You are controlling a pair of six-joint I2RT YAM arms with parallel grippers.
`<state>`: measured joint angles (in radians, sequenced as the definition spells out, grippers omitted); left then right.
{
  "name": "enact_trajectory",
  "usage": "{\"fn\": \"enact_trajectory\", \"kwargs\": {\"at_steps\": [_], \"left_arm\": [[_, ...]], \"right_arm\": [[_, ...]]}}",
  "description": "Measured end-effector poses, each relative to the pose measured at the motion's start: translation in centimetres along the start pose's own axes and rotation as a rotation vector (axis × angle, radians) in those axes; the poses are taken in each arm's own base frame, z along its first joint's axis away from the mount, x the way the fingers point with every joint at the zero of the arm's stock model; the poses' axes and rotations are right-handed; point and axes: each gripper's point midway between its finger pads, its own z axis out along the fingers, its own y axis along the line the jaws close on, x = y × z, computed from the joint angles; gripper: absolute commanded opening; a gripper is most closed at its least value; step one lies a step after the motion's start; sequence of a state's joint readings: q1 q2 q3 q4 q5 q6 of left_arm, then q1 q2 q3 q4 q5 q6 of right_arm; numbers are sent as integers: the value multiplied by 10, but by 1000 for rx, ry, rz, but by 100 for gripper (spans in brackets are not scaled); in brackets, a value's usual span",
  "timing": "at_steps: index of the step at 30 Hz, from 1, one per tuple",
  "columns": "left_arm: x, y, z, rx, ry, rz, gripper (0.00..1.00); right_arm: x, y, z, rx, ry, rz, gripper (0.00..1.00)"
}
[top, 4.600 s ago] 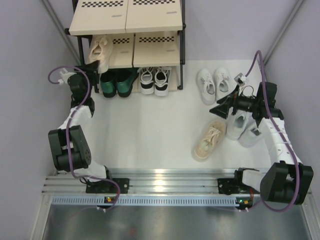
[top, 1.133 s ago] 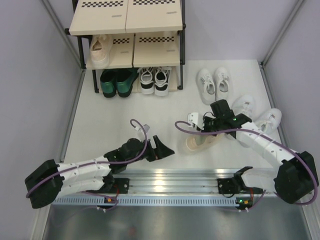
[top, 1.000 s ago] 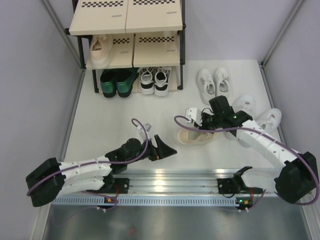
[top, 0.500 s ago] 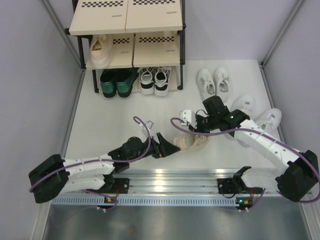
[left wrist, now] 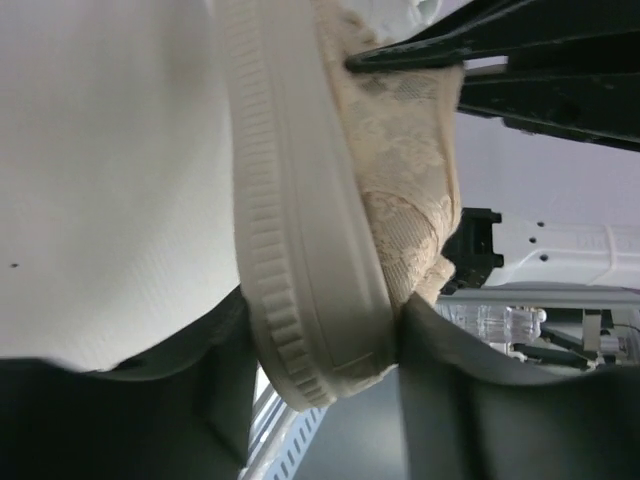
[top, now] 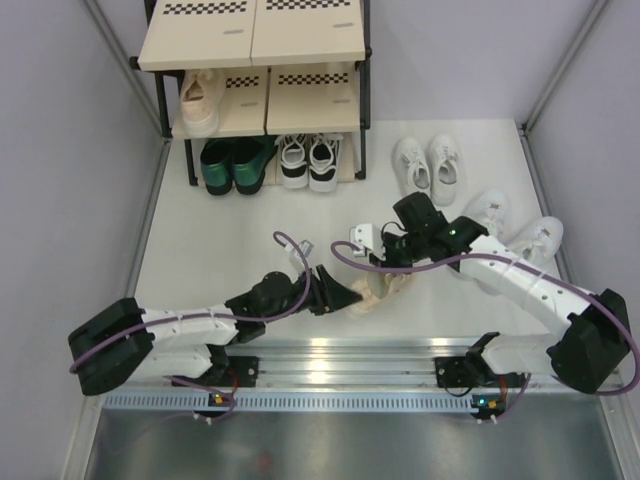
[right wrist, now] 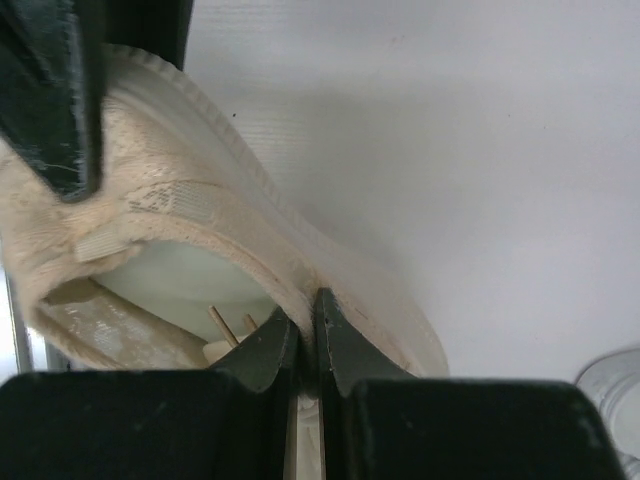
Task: Place and organize the shoes onto the shoe shelf
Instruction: Pick up the shoe at the center of the board.
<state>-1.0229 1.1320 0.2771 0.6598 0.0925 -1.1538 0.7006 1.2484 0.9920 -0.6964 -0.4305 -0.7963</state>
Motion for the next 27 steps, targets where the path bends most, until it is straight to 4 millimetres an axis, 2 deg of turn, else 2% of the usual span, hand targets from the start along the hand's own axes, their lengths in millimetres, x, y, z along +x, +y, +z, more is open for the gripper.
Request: {"fn": "enact_trajectory", "kwargs": {"at_steps": [1,2,3,4,6,7,8,10,11,16,18,22,24,27], "left_arm": [[0,5,1,-19,-4,-6,25],[-1,10,2,-37,-11,-8,9],[-3,13,3,-47,-22,-5,3],[-4,13,2,-45,-27,-6,0],[-4,11,0,-37,-35,2,0],[-5,11,-1,-34,-41,5,0],[-6,12,-3,-32,-48,13,0],[-8,15,-8,-31,-67,34,0],[-8,19,-11,-34,-75,44,0],[-3,46,-30,-73,-103,78,0],[-3,48,-35,-68,-115,91,0],[-9,45,-43,-38,-157,148,0],[-14,39,-46,-16,-179,183,0],[-24,23,-51,35,-223,225,0]], "right_arm": [[-1,0,-1,-1,2,-2,0],[-1,0,-1,-1,2,-8,0],[-3,0,-1,0,0,-11,0],[-3,-1,-1,3,-2,-15,1],[-4,-1,-1,2,-3,-15,9],[-4,0,-1,0,-4,-16,15],[-5,1,0,-2,-7,-17,34],[-8,3,0,-8,-15,-9,57],[-9,2,0,-8,-18,-7,71],[-27,-12,-16,40,-71,51,99],[-36,-24,-30,71,-131,104,99],[-37,-51,-58,143,-265,311,99],[-31,-62,-61,148,-344,440,99],[-10,-67,-55,112,-395,634,100]]}}
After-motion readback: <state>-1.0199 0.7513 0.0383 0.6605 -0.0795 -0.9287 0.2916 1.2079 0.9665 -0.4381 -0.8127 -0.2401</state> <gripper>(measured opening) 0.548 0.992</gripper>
